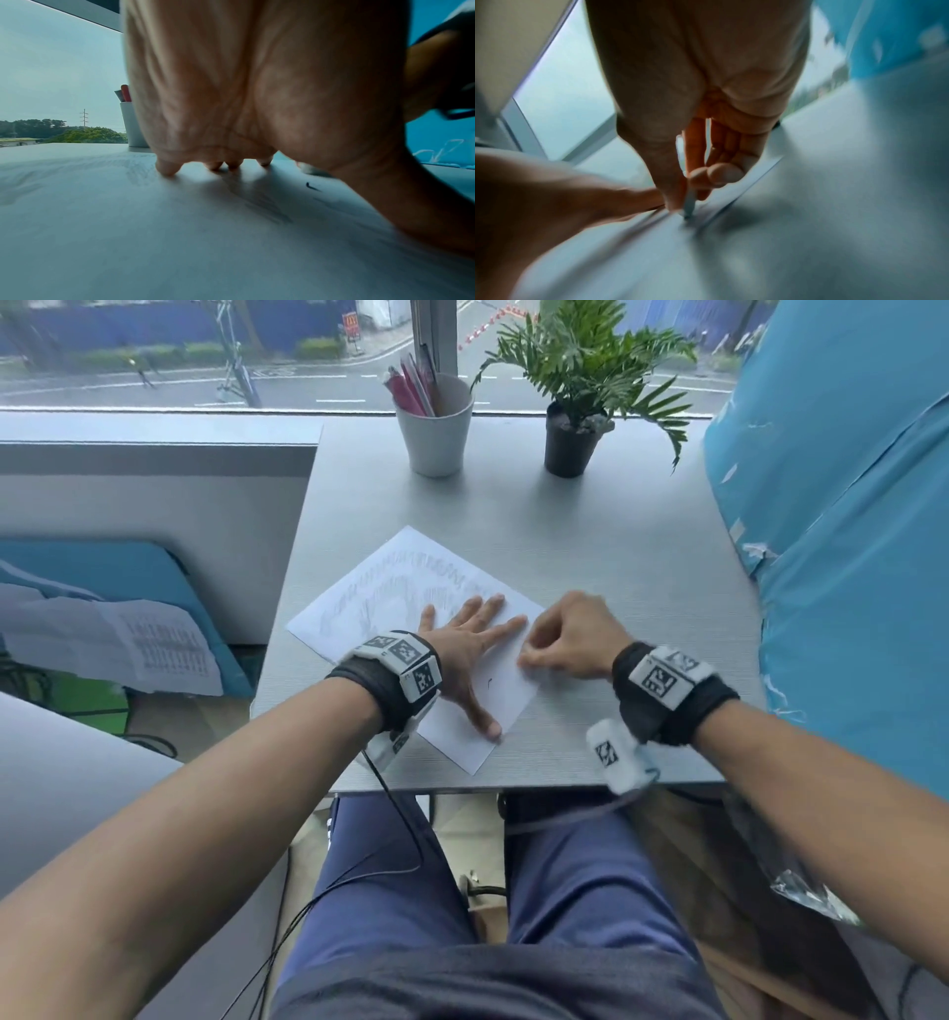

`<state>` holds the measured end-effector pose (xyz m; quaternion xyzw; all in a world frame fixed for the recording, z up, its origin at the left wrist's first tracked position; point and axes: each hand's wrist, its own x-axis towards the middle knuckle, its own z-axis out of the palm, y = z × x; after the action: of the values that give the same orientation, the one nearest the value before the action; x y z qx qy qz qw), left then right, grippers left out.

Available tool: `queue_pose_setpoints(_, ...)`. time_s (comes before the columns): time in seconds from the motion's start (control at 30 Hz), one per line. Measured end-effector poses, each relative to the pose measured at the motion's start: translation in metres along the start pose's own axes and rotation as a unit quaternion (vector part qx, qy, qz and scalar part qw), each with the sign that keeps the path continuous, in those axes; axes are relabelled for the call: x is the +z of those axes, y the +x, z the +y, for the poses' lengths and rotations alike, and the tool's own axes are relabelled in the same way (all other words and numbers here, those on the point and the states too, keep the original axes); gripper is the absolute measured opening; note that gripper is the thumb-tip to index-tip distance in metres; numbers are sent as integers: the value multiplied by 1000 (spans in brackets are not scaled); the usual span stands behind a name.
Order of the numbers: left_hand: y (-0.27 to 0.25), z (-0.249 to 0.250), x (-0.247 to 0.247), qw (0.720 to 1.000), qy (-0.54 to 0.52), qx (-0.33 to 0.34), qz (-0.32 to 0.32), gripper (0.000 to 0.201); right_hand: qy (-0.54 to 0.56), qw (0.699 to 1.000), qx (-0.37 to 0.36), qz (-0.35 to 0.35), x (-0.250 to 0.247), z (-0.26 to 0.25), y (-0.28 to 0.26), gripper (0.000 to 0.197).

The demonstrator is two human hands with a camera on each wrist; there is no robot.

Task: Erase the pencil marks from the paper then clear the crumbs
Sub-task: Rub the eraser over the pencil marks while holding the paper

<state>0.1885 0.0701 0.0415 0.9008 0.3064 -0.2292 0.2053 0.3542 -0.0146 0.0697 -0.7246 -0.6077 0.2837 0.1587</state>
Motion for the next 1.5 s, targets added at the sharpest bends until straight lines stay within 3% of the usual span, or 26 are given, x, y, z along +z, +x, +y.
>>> queue_pose_setpoints(0.07,-1,0,0,1000,-6,1,1,155,2,998,31,62,-12,9,11,9)
queue_pose_setpoints(0.2,-2,-2,2,1000,-14,9,3,153,-2,999,30,38,1,12,10,8)
queue_pose_setpoints(0.4,-14,-12,7,999,-17,31,7,140,12,996,63,59,-11,17,23,9)
queue_pose_setpoints(0.57,-21,-15,15,1000,-22,-1,22,146,-23,995,37,88,-9,2,28,6)
queue_pose_setpoints(0.63,-19,-13,16,1000,-16,-10,19,149,-32,998,-7,60,5,-10,8,6)
queue_pose_setpoints(0.77,-17,-12,18,1000,-9,-20,21,151,-39,990,-86,-100,24,-24,-30,8)
queue_pose_setpoints(0.9,-18,-12,17,999,-18,-21,20,151,2,1000,-23,22,2,-7,-3,8)
queue_pose_setpoints(0.93,-18,-12,18,999,-15,-20,19,152,-1,999,-30,11,7,-9,-7,6)
queue_pose_setpoints(1.03,-17,-13,19,1000,-4,-21,22,153,-17,989,-85,-118,29,-24,-32,5)
queue_pose_setpoints(1.07,-17,-13,19,1000,-5,-21,22,153,-18,990,-76,-118,25,-22,-28,6)
queue_pose_setpoints(1.17,-19,-11,16,999,-15,-24,18,153,5,999,-33,-3,4,-8,-6,10)
queue_pose_setpoints(1.2,-19,-11,17,999,-15,-25,18,153,7,999,-39,-6,6,-8,-8,9)
queue_pose_setpoints(1.3,-19,-12,18,1000,1,-21,18,157,-14,987,-102,-125,33,-23,-37,9)
queue_pose_setpoints(1.33,-18,-13,17,1000,3,-21,18,159,-13,987,-97,-128,31,-21,-35,10)
queue_pose_setpoints(1.43,-20,-12,14,1000,-10,-23,15,160,8,999,-32,-29,5,-7,-11,9)
queue_pose_setpoints(1.5,-21,-11,16,999,-15,-26,12,161,-5,997,-51,-57,12,-12,-18,7)
